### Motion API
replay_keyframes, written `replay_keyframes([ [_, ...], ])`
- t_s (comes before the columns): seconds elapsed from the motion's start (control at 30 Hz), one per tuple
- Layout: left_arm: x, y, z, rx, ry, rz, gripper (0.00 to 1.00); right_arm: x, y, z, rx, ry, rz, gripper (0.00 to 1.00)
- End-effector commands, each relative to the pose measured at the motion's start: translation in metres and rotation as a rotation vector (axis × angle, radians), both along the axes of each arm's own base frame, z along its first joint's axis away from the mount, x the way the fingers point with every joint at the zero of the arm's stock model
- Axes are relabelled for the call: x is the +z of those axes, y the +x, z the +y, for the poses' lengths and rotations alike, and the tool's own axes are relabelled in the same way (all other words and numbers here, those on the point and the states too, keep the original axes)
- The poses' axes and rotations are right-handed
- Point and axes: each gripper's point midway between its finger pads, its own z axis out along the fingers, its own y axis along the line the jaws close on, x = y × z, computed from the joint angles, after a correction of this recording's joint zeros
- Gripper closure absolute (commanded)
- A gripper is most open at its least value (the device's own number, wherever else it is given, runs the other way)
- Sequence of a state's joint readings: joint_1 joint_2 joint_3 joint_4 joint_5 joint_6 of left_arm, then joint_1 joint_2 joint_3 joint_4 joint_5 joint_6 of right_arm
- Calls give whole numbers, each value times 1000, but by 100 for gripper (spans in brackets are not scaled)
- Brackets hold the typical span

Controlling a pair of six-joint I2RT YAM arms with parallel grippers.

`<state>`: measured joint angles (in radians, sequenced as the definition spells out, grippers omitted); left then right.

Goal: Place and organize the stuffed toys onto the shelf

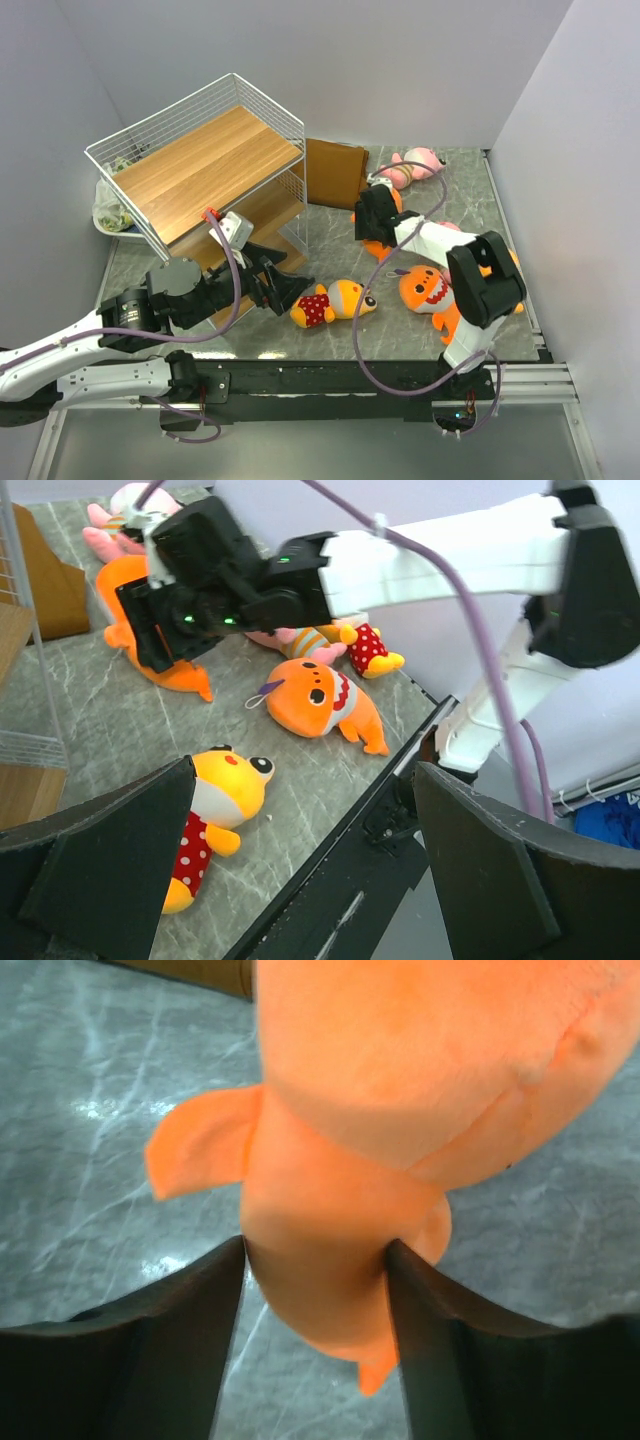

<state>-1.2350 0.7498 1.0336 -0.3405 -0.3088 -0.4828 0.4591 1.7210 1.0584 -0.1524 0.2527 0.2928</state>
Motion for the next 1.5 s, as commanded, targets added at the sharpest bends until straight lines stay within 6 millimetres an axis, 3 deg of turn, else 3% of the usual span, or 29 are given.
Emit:
replay_keyframes([
  [0.0, 28, -7, -3, -45, -66, -53, 3, 9, 22, 0, -18, -34, -23, 41],
  [0.1, 31, -5, -3, -39, -66, -59, 3, 8, 25, -11, -88, -66, -8, 67],
  [0.13, 31, -4, -3, -33, -66, -59, 3, 11, 25, -16, -106, -79, -14, 81],
  [0.2, 28, -3, -4, -25, -60, -54, 3, 19, 23, -20, -124, -80, -26, 92],
  [0.23, 29, -2, -4, -22, -63, -52, 3, 34, 21, -21, -129, -62, -53, 100],
  [0.3, 27, -1, -6, -22, -64, -51, 3, 52, 15, -18, -125, -20, -69, 100],
  [0.33, 25, -1, -8, -24, -63, -50, 3, 76, 12, -15, -111, 29, -109, 100],
  [0.4, 24, 0, -11, -25, -55, -51, 3, 97, -3, 0, -51, 134, -110, 100],
  [0.43, 23, 0, -13, -24, -51, -49, 3, 127, -13, 4, -22, 201, -165, 100],
  [0.5, 24, 1, -16, -29, -47, -48, 3, 143, -37, 21, 72, 322, -158, 100],
  [0.53, 23, 2, -17, -26, -42, -46, 3, 171, -52, 23, 108, 382, -215, 100],
  [0.57, 24, 2, -18, -26, -39, -45, 3, 174, -64, 27, 144, 428, -215, 100],
  [0.6, 24, 3, -18, -23, -40, -44, 3, 199, -85, 34, 212, 512, -253, 100],
  [0.67, 25, 4, -19, -15, -43, -42, 3, 209, -111, 42, 301, 596, -262, 100],
  [0.7, 26, 4, -19, -15, -48, -41, 3, 230, -135, 49, 392, 669, -287, 100],
  [0.73, 27, 5, -20, -12, -53, -41, 3, 232, -148, 51, 430, 699, -286, 100],
  [0.8, 30, 2, -22, -28, -68, -38, 3, 261, -177, 52, 516, 782, -363, 100],
  [0.83, 33, 1, -22, -34, -75, -41, 3, 262, -190, 54, 561, 815, -364, 100],
  [0.9, 43, -2, -24, -55, -105, -47, 3, 288, -211, 51, 622, 872, -455, 100],
  [1.03, 62, -14, -29, -127, -160, -75, 1, 309, -238, 54, 731, 951, -508, 100],
  [1.13, 76, -21, -33, -173, -201, -87, 3, 333, -253, 55, 767, 1080, -547, 100],
  [1.17, 78, -22, -34, -181, -210, -88, 3, 351, -262, 55, 795, 1153, -571, 100],
  [1.27, 90, -29, -38, -224, -246, -87, 6, 373, -275, 53, 836, 1259, -613, 100],
  [1.47, 114, -37, -41, -266, -325, -94, 12, 402, -286, 51, 894, 1307, -665, 100],
])
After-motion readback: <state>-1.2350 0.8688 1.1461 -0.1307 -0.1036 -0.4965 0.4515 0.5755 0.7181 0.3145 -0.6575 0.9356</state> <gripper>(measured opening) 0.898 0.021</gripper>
